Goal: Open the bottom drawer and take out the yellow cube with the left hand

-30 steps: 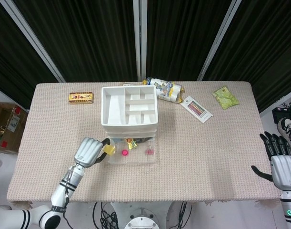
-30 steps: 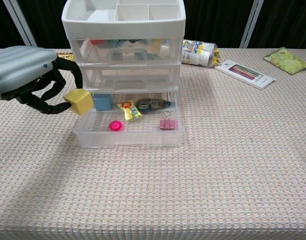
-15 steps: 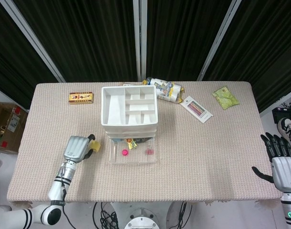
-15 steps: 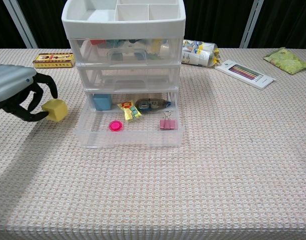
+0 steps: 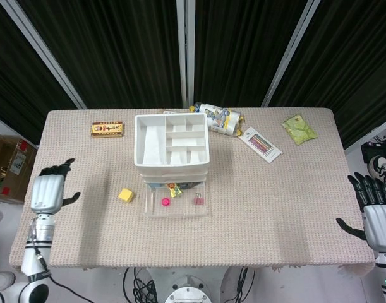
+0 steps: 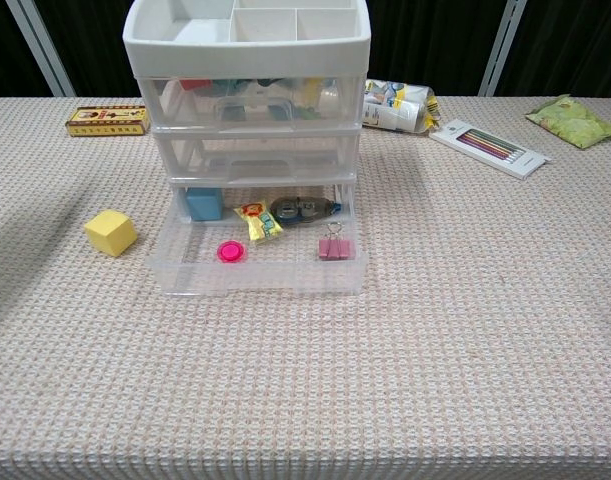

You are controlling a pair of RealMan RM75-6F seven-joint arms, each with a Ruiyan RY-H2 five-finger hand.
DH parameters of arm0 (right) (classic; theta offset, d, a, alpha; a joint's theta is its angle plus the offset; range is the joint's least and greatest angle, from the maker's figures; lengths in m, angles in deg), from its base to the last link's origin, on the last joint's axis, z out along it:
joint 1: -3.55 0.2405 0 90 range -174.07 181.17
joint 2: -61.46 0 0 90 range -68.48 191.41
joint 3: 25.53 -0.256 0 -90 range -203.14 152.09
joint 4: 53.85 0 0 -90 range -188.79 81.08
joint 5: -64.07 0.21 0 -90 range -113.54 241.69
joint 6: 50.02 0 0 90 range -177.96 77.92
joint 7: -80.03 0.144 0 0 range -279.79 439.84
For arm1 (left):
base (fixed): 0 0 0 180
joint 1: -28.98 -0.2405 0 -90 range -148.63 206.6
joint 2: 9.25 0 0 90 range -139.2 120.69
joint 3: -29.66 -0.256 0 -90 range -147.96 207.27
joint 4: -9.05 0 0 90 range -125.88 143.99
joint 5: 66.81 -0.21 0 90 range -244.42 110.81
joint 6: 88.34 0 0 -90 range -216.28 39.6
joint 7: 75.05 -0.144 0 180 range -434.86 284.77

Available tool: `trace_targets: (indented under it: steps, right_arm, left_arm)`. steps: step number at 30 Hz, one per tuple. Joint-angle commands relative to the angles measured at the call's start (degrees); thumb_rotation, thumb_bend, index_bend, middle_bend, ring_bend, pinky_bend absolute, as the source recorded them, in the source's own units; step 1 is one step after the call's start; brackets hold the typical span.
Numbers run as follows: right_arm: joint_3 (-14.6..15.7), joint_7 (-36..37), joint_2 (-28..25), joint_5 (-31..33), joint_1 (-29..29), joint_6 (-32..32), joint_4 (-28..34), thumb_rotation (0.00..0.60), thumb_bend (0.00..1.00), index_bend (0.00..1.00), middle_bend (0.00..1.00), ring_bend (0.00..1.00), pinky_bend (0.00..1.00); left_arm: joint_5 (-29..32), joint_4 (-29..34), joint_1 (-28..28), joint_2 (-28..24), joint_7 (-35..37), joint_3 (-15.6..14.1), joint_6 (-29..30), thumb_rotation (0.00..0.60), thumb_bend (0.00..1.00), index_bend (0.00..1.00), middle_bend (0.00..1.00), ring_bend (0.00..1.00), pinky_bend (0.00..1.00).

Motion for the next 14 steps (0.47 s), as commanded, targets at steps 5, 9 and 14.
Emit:
trace_targets:
  steps: [5,9,14]
  right_arm:
    - [0.68,1.84,1.18,-0.95,0.39,-0.66,-1.38,0.600,0.06,0.00,0.05,0.00,0.00]
    - [1.18,1.96,2.37,-1.71,0.40,-0.54,-1.93,0.600,0.06,0.00,0.05,0.00,0.00]
    - [1.51,2.04,3.15,-2.82,0.59,-0.19,-2.05,0.600,0.06,0.00,0.06,0.00,0.00]
  left_arm:
    - [-6.83,4.04,-9.87,-12.13,11.65,-5.67,4.97,0.600,0.15,0.17,0.29,0.25,0.26]
    - [-9.39,5.40,-13.61,-13.06,10.28,-7.63,8.89,0.600,0.15,0.17,0.28,0.25,0.26]
    - [-12.92,5.90,-17.15,-12.03,8.87,-8.87,13.07,0.600,0.15,0.17,0.28,0.25,0.26]
